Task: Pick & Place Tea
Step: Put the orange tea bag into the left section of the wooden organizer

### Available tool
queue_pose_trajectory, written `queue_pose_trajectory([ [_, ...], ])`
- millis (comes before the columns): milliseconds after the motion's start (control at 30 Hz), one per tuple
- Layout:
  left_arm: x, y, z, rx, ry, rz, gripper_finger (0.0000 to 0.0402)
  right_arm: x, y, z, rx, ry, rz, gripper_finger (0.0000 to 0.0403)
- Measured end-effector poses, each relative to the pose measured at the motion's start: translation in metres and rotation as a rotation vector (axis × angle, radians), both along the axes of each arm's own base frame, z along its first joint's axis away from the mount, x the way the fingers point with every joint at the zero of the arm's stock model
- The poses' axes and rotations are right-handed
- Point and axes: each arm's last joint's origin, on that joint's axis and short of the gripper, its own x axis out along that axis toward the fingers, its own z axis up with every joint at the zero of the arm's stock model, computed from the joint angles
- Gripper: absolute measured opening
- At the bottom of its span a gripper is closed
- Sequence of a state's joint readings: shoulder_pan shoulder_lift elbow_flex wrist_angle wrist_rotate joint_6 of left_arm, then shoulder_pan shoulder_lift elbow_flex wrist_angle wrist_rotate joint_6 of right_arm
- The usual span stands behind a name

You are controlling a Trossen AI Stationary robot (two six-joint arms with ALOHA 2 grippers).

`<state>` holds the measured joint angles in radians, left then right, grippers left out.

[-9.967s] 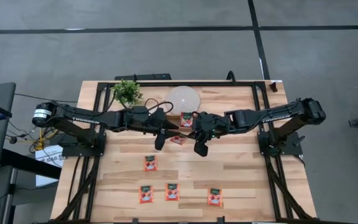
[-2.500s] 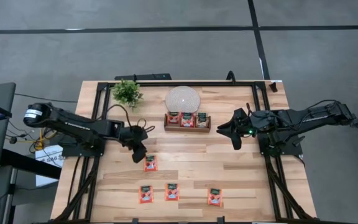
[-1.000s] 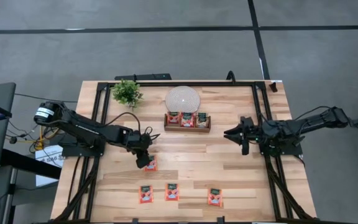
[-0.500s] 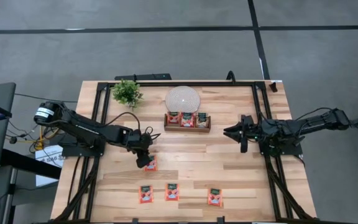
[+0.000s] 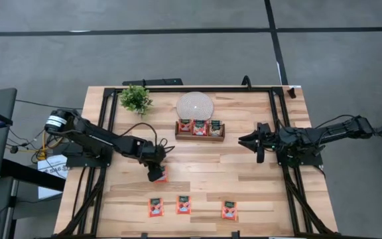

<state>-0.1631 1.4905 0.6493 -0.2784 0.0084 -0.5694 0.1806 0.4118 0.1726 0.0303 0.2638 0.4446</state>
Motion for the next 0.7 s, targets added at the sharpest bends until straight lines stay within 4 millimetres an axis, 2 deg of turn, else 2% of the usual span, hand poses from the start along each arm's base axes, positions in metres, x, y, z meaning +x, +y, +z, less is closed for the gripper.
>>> queue_pose_trajectory([
  [267,0.012,0.0,0.007,0.075,0.021,-0.013,0.007,0.0,0.0,0.0,0.001,-0.004,0.0,0.0086],
  [500,0.009,-0.002,0.007,-0.023,0.071,0.008,0.007,0.0,0.0,0.0,0.001,-0.003,0.0,0.0086],
  [700,0.016,-0.004,0.017,-0.028,0.059,-0.012,0.007,0.0,0.0,0.0,0.001,-0.004,0.0,0.0086],
])
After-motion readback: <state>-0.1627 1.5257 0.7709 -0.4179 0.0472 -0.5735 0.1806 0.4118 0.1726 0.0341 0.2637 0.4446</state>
